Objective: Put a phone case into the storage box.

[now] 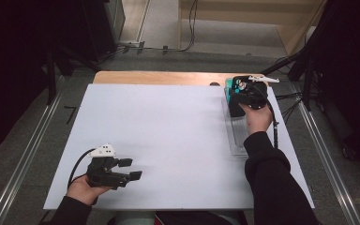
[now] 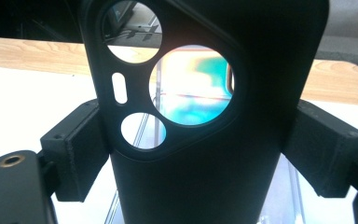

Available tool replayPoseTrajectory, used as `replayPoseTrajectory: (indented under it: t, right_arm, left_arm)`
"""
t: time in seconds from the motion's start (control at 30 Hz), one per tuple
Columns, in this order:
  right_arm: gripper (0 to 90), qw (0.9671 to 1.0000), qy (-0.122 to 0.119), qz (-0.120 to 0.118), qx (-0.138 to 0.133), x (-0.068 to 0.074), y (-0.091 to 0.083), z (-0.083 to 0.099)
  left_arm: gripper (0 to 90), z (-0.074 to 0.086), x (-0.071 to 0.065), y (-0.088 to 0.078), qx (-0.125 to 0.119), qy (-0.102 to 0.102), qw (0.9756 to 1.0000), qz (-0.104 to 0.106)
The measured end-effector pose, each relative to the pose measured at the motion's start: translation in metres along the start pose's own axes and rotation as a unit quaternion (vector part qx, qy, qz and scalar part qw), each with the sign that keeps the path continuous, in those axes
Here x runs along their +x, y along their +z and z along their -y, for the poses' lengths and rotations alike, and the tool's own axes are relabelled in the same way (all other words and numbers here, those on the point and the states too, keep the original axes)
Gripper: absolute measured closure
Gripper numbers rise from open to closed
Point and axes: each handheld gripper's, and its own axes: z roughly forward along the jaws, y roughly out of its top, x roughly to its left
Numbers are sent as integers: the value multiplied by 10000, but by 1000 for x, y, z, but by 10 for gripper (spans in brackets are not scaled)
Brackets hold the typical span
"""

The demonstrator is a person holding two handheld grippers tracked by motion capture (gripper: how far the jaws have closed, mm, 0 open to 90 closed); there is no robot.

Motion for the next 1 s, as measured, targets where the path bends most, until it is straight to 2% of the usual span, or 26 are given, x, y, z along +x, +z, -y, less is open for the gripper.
replayPoseTrajectory:
  t: [0.1, 0.3, 0.47, 0.6, 0.7, 0.87, 1.0]
  right_arm:
    - [118, 10000, 53, 46, 44, -1, 7, 1]
    - [118, 9998, -97, 120, 95, -3, 19, -1]
    - [118, 9997, -51, 158, 159, -4, 26, -7]
    - [118, 9999, -42, 72, 85, -3, 30, -10]
    - [113, 9998, -163, 82, 78, 0, 35, -10]
    - [105, 10000, 24, 4, 58, -6, 39, -10]
    - [100, 10000, -12, -19, 70, -6, 41, -9]
  left_arm:
    - [312, 0, -1, 0, -8, 8, 10000, -14]
    - [312, 0, 0, 0, -12, 0, 10000, 12]
    - [312, -1, 0, 1, -27, -9, 10000, -2]
    - [312, -1, 0, 0, -11, 10, 10000, -1]
    - [312, -1, 0, 1, -18, 5, 10000, 1]
    - [312, -1, 0, 0, -26, 11, 10000, 5]
    - [312, -1, 0, 0, -26, 10, 10000, 0]
